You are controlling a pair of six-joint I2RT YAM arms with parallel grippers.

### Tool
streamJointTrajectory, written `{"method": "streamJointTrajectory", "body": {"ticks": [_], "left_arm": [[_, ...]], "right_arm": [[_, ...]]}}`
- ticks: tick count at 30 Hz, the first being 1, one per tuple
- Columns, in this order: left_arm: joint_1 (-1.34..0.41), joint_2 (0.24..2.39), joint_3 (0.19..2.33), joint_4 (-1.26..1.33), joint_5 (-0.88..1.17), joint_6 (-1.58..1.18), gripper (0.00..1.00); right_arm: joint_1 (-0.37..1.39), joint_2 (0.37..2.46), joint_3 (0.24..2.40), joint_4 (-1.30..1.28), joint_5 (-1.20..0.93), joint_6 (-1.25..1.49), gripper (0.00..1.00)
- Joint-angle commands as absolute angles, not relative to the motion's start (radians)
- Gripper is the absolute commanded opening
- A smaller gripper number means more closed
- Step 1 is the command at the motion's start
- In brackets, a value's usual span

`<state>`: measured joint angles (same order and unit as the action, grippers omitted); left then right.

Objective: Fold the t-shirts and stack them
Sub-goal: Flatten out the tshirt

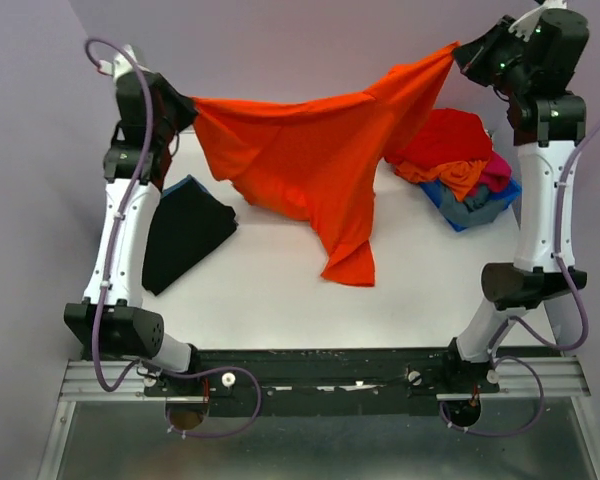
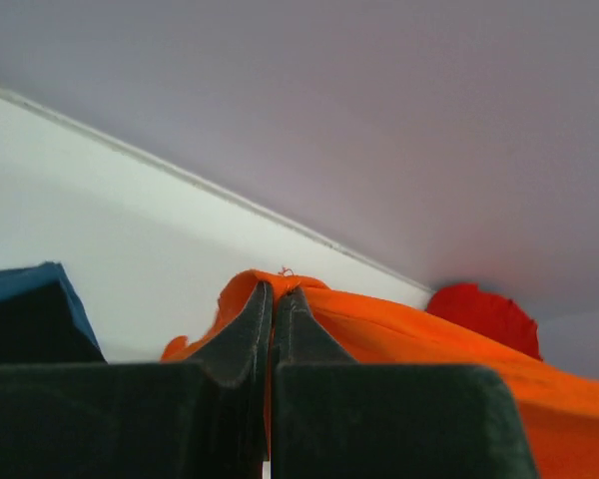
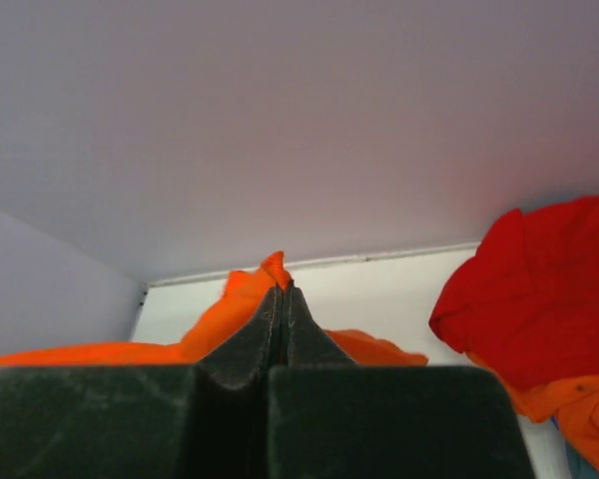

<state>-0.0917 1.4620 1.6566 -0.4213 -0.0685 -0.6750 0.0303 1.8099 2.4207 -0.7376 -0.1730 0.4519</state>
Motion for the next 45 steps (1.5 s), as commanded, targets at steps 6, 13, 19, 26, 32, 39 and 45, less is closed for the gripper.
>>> {"method": "streamJointTrajectory", "body": {"ticks": [6, 13, 19, 26, 32, 39, 45], "left_arm": [[0.023, 1.343, 1.849, -0.540, -0.104, -0.601, 0.00], [0.023, 1.096, 1.781, -0.477, -0.127, -0.563, 0.00], [0.023, 1.005, 1.831, -0.494, -0.170, -0.552, 0.00], [0.023, 1.195, 1.859, -0.480, -0.181, -0.590, 0.00], [0.023, 1.408, 1.798, -0.416, -0.118, -0.623, 0.00], [0.023, 1.590, 2.199, -0.572, -0.169, -0.609, 0.00], [0.025, 1.695, 2.459, -0.628, -0.150, -0.597, 0.00]], "right_arm": [[0.008, 1.433, 2.163, -0.557, -0.360, 0.397, 0.01], [0.008, 1.025, 1.925, -0.486, -0.400, 0.362, 0.01], [0.008, 0.923, 1.980, -0.506, -0.309, 0.336, 0.01], [0.006, 1.282, 2.254, -0.666, -0.241, 0.340, 0.01], [0.006, 1.518, 2.170, -0.635, -0.287, 0.400, 0.01], [-0.028, 1.752, 2.556, -0.678, -0.371, 0.419, 0.01], [-0.112, 1.741, 2.522, -0.545, -0.483, 0.534, 0.01]]}}
